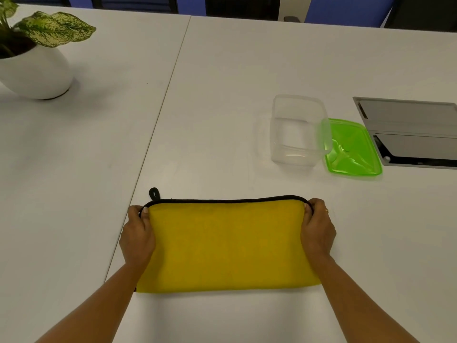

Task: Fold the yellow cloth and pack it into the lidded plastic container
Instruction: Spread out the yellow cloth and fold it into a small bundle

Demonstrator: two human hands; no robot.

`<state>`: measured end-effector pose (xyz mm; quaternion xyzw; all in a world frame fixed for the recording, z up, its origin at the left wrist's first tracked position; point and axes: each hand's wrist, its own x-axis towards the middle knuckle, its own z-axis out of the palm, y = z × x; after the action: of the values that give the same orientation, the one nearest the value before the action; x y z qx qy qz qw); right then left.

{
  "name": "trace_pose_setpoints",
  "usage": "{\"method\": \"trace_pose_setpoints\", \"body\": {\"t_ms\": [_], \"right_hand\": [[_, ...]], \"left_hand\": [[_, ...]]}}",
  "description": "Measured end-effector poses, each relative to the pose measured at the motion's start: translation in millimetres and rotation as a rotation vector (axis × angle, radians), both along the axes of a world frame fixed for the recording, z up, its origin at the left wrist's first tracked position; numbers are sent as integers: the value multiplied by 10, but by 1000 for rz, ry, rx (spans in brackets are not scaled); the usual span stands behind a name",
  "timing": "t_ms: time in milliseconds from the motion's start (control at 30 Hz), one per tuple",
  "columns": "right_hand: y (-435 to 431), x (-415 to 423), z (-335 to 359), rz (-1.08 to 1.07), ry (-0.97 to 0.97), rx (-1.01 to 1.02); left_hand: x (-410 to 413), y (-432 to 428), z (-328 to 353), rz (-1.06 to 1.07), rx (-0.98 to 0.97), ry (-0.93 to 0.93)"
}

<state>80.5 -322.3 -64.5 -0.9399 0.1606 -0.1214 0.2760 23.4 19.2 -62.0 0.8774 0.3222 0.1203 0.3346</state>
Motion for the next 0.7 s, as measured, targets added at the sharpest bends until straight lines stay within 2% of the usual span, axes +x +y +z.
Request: {"method": "trace_pose_setpoints", "body": {"t_ms": [333, 700], "right_hand": [[-45, 3, -183, 15, 95, -28], [-46, -50, -158, 65, 58, 11]], "left_hand": [[112, 11, -87, -62, 26, 110], [138, 72, -99, -143, -2, 127]]}}
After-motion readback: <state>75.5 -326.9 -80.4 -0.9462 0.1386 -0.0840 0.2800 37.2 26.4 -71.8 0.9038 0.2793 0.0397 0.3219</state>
